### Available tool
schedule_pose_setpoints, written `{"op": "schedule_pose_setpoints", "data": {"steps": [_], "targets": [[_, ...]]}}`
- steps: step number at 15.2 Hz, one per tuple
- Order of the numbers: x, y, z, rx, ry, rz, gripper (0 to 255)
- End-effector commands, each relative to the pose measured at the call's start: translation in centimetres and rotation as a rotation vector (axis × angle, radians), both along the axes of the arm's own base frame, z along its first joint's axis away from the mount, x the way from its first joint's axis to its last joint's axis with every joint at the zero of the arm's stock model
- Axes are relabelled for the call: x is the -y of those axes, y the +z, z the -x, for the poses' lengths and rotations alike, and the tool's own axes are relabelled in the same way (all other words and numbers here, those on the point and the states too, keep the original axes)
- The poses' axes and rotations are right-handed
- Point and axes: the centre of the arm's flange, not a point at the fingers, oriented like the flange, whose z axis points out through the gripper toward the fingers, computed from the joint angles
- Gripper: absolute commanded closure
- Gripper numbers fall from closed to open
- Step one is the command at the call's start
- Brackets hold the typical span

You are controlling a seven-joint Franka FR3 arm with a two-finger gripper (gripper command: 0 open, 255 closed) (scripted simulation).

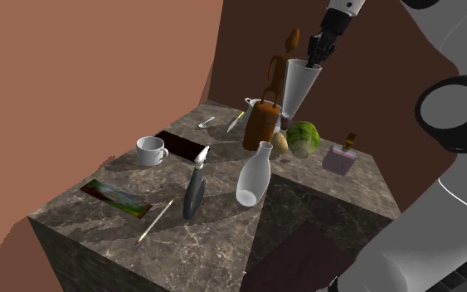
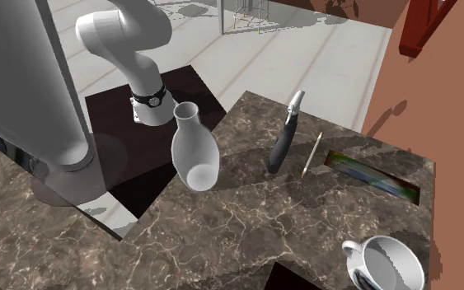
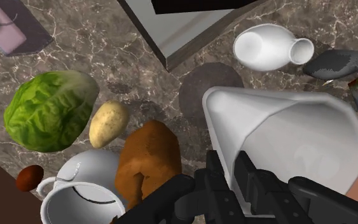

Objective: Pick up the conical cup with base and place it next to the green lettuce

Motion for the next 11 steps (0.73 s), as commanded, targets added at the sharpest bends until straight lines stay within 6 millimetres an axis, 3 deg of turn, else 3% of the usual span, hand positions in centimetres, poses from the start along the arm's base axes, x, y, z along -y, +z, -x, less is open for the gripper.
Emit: {"op": "schedule_pose_setpoints", "data": {"steps": [1, 5, 6, 11], "targets": [[2.6, 0.1, 0.8, 0.001, 0.002, 0.000, 255], [7.6, 0.2, 2.4, 0.001, 0.002, 0.000, 255], [9.8, 0.2, 3.0, 0.001, 0.002, 0.000, 255], [9.8, -2.5, 3.0, 0.001, 0.002, 0.000, 255]]}}
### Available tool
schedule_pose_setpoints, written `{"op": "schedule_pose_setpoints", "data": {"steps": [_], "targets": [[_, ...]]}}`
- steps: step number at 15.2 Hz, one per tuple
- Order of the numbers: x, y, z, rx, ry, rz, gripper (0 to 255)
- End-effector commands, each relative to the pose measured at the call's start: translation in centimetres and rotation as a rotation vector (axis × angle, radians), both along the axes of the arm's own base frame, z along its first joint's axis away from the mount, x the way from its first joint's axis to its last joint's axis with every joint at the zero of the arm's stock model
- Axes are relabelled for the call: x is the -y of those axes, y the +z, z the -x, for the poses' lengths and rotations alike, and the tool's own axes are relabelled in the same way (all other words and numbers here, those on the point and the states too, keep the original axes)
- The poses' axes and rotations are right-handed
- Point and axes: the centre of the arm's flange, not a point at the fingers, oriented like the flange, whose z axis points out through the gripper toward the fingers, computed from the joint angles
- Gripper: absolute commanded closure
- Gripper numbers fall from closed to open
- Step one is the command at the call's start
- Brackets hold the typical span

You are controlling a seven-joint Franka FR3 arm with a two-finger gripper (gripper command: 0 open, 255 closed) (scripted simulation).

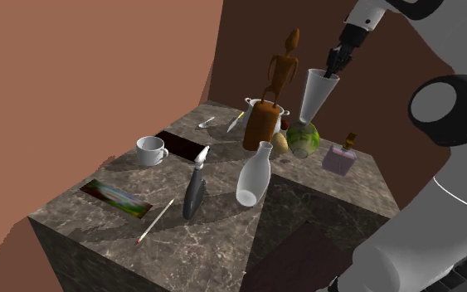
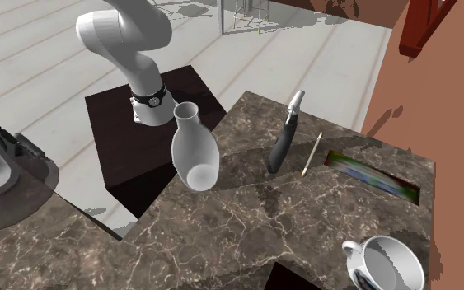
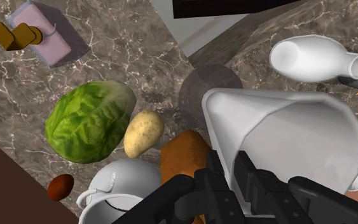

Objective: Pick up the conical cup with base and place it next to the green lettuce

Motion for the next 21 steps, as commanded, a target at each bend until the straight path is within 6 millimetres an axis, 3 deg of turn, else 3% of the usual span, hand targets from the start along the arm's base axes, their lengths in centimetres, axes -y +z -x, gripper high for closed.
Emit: {"op": "schedule_pose_setpoints", "data": {"steps": [1, 21], "targets": [[0.1, -1.0, 0.0, 0.001, 0.000, 0.001, 255], [0.1, -11.5, 0.0, 0.001, 0.000, 0.001, 255]]}}
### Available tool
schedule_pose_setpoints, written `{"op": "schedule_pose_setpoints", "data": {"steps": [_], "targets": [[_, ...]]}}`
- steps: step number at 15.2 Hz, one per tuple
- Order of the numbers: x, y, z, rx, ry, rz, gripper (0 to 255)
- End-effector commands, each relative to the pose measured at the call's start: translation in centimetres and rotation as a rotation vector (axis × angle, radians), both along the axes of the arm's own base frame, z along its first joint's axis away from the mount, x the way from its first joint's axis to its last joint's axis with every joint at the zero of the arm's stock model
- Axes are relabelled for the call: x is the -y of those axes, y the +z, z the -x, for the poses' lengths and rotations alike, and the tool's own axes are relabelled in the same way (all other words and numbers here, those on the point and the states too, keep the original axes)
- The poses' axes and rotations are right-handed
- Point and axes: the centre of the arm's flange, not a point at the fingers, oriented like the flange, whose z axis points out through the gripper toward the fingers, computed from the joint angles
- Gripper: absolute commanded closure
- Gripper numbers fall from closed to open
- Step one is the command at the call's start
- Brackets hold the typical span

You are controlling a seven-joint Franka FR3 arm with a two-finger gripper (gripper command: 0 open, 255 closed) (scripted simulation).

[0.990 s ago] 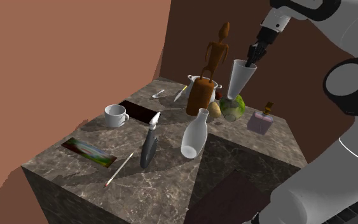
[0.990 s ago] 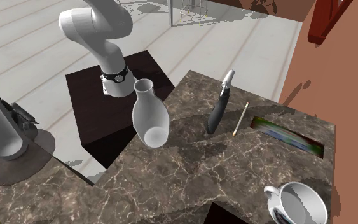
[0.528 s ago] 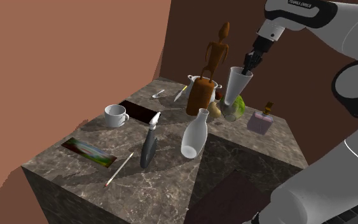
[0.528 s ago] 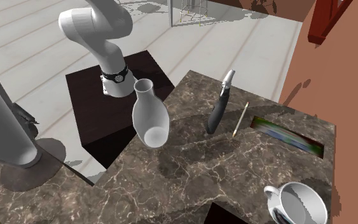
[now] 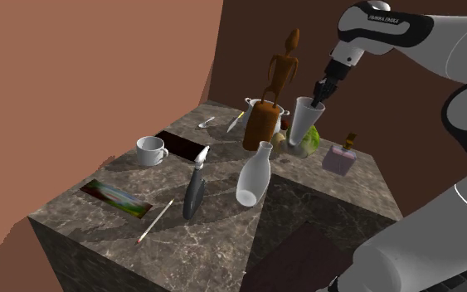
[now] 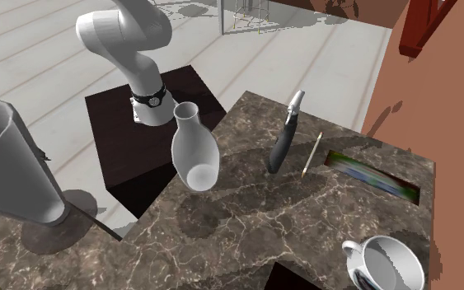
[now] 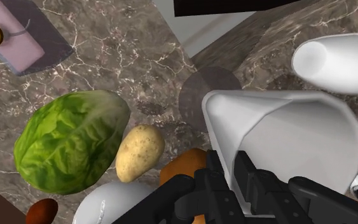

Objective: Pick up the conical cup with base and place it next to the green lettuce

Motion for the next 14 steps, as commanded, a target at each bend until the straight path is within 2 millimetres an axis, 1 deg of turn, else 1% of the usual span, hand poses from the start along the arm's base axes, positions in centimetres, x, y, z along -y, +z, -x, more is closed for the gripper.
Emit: {"op": "schedule_pose_setpoints", "data": {"steps": [1, 14], "targets": [[0.0, -1.1, 0.0, 0.001, 0.000, 0.001, 255], [0.0, -8.0, 0.0, 0.001, 0.000, 0.001, 255]]}}
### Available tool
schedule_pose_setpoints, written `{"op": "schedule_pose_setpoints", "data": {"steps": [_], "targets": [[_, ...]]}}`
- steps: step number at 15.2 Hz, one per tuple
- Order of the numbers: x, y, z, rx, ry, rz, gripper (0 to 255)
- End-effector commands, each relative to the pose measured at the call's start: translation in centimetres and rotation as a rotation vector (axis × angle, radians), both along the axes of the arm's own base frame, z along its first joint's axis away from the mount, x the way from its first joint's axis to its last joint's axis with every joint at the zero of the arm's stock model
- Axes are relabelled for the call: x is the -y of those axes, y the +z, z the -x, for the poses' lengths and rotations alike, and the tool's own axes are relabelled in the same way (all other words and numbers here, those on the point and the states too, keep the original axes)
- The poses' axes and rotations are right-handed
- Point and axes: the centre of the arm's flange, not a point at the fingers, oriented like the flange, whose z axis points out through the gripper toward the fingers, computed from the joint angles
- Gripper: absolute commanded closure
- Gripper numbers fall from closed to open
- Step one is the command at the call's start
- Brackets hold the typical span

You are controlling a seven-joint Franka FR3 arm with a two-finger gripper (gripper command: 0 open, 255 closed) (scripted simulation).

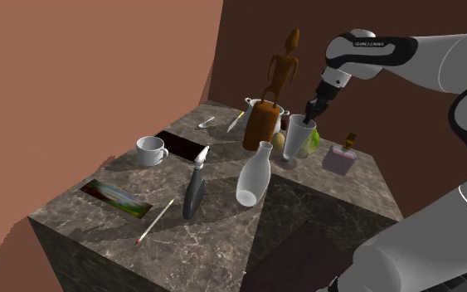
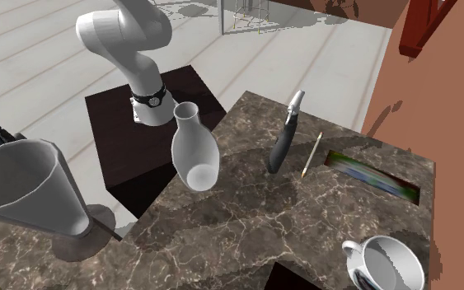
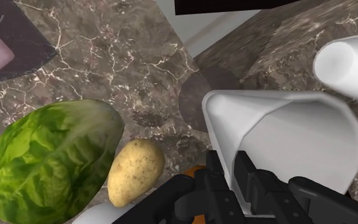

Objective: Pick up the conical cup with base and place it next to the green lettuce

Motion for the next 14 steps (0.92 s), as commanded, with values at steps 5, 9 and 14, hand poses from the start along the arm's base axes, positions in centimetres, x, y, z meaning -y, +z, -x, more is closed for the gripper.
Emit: {"op": "schedule_pose_setpoints", "data": {"steps": [5, 9, 14], "targets": [[0.0, -3.1, 0.0, 0.001, 0.000, 0.001, 255], [0.0, -5.2, 0.0, 0.001, 0.000, 0.001, 255], [0.0, -6.9, 0.0, 0.001, 0.000, 0.001, 255]]}}
